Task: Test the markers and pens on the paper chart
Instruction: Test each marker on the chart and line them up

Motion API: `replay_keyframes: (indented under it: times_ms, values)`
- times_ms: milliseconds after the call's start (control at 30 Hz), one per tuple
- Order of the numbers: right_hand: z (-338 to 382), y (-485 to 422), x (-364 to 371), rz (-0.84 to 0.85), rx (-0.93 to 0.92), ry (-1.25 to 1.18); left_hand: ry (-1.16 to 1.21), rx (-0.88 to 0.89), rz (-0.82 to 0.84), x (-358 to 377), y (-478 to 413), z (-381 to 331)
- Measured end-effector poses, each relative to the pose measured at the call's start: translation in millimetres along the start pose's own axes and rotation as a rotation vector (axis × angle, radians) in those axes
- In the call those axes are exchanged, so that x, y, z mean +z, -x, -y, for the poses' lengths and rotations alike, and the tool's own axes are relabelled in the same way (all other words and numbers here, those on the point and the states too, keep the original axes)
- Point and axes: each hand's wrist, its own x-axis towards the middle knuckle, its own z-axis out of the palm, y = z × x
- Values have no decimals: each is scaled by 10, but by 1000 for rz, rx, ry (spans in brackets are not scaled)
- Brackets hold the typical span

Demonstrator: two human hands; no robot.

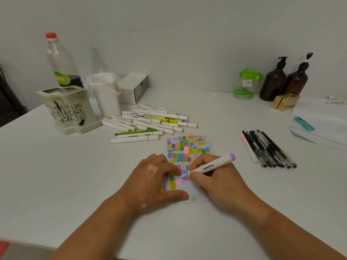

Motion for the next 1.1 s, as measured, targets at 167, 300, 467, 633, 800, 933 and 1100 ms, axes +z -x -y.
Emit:
replay_keyframes:
  times_ms: [167,300,467,633,800,933,1100]
  values:
    - [-4,-3,3,8,-3,-6,-11,-11,16,16,-2,21]
    - [-4,1,-3,48,2,-37,-26,-23,43,6,-4,3]
    - [-32,-39,-110,-108,23,-470,368,-75,-115,-51,29,29]
    - [-84,-92,-191,-128,-15,-586,664,-110,-308,-91,61,127]
    - [-100,-108,-261,-58,-4,-833,855,-86,-258,-91,52,84]
    - [-63,-88,-266,-5,-5,-902,808,-66,-167,-80,52,82]
    - [-35,-63,-241,23,-51,-809,735,-55,-187,-72,46,89]
